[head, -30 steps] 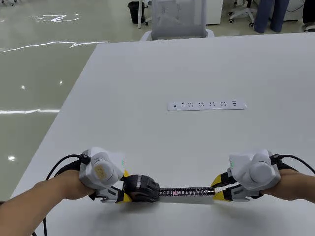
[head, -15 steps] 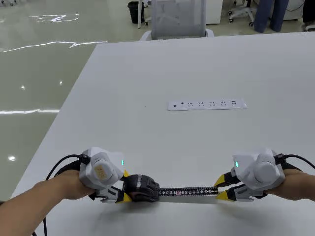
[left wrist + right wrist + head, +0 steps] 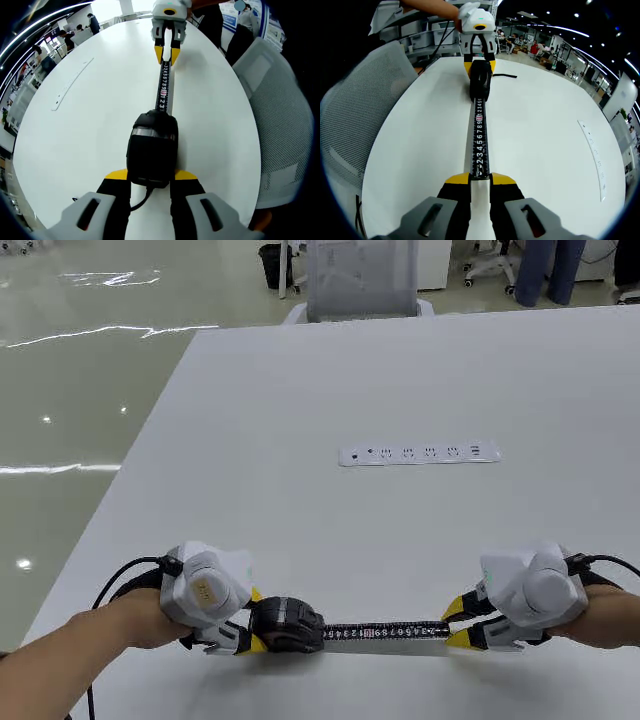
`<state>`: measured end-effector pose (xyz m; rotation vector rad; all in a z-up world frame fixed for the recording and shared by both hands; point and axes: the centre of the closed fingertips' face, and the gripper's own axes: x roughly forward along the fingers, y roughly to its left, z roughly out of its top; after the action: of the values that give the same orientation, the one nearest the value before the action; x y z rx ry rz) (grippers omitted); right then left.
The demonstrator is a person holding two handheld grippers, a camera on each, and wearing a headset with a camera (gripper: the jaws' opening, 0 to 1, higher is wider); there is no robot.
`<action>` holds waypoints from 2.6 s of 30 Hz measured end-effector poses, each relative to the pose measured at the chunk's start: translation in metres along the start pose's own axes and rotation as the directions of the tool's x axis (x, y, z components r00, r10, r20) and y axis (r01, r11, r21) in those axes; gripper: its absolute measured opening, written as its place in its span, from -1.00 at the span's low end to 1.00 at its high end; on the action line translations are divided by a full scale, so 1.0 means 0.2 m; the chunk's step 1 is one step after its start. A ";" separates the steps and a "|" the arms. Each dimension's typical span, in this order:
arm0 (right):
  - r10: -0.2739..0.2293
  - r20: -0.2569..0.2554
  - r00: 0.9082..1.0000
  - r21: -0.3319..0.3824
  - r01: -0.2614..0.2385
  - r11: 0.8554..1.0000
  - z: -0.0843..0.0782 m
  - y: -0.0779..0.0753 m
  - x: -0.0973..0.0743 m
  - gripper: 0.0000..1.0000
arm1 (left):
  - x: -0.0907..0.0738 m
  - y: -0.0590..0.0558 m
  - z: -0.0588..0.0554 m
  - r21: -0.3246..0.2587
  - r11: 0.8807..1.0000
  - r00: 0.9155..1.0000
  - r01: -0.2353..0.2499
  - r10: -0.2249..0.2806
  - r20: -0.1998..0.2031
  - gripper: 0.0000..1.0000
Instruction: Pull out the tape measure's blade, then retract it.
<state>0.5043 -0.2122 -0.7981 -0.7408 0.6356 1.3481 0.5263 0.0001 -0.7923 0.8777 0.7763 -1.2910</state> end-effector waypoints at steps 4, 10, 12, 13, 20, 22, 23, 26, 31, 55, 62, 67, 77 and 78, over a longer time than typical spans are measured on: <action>-0.001 -0.001 1.000 0.002 0.001 1.000 -0.01 0.00 -0.01 -0.76 | 0.00 0.00 0.00 -0.001 1.000 1.000 -0.001 0.001 0.000 -0.49; -0.003 -0.004 1.000 0.003 0.003 1.000 -0.02 0.00 -0.01 -0.76 | 0.00 0.00 0.00 0.000 1.000 1.000 -0.001 0.001 0.001 -0.49; -0.003 -0.004 1.000 0.004 0.003 1.000 -0.02 -0.01 -0.01 -0.76 | 0.00 0.00 0.00 0.000 1.000 1.000 -0.001 0.001 0.001 -0.49; -0.003 -0.004 1.000 0.005 0.003 1.000 -0.02 0.00 -0.01 -0.76 | 0.00 0.00 0.00 0.000 1.000 1.000 -0.001 0.001 0.000 -0.49; -0.006 0.004 1.000 0.002 0.006 1.000 -0.03 0.00 -0.03 -0.76 | 0.00 0.00 -0.01 0.000 1.000 1.000 -0.002 0.002 -0.001 -0.49; -0.007 0.005 1.000 0.002 0.007 1.000 -0.03 0.00 -0.03 -0.76 | 0.00 0.00 -0.01 0.001 1.000 1.000 -0.001 0.001 -0.002 -0.49; -0.008 0.005 1.000 -0.002 0.008 1.000 -0.03 0.00 -0.03 -0.76 | 0.00 0.00 -0.01 0.001 1.000 1.000 -0.002 0.002 -0.002 -0.49; -0.009 0.006 1.000 -0.005 0.009 1.000 -0.03 0.00 -0.04 -0.76 | 0.00 0.00 -0.01 0.001 1.000 1.000 -0.002 0.002 -0.002 -0.49; -0.010 0.005 1.000 -0.003 0.010 1.000 -0.03 -0.01 -0.04 -0.76 | 0.00 0.00 -0.01 0.001 1.000 1.000 -0.003 0.003 -0.002 -0.49; -0.015 -0.006 1.000 0.016 0.015 1.000 -0.10 -0.01 -0.06 -0.76 | 0.00 0.00 -0.01 0.004 1.000 1.000 -0.004 0.004 -0.006 -0.49; -0.018 -0.006 1.000 0.017 0.018 1.000 -0.12 -0.01 -0.07 -0.76 | 0.00 0.01 -0.01 0.005 1.000 1.000 -0.003 0.003 -0.007 -0.49; -0.019 -0.007 1.000 0.022 0.019 1.000 -0.13 0.00 -0.08 -0.77 | 0.00 0.00 -0.01 0.006 1.000 1.000 -0.004 0.004 -0.007 -0.49; -0.023 -0.014 1.000 0.032 0.023 0.999 -0.16 0.00 -0.10 -0.76 | 0.00 0.01 -0.01 0.008 1.000 1.000 -0.003 0.003 -0.008 -0.49; -0.023 -0.014 1.000 0.034 0.023 0.999 -0.16 0.00 -0.10 -0.76 | 0.00 0.01 -0.01 0.008 1.000 1.000 -0.003 0.003 -0.008 -0.49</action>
<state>0.5031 -0.2501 -0.8028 -0.7283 0.6575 1.3091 0.5275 0.0010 -0.7933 0.8902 0.7762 -1.2897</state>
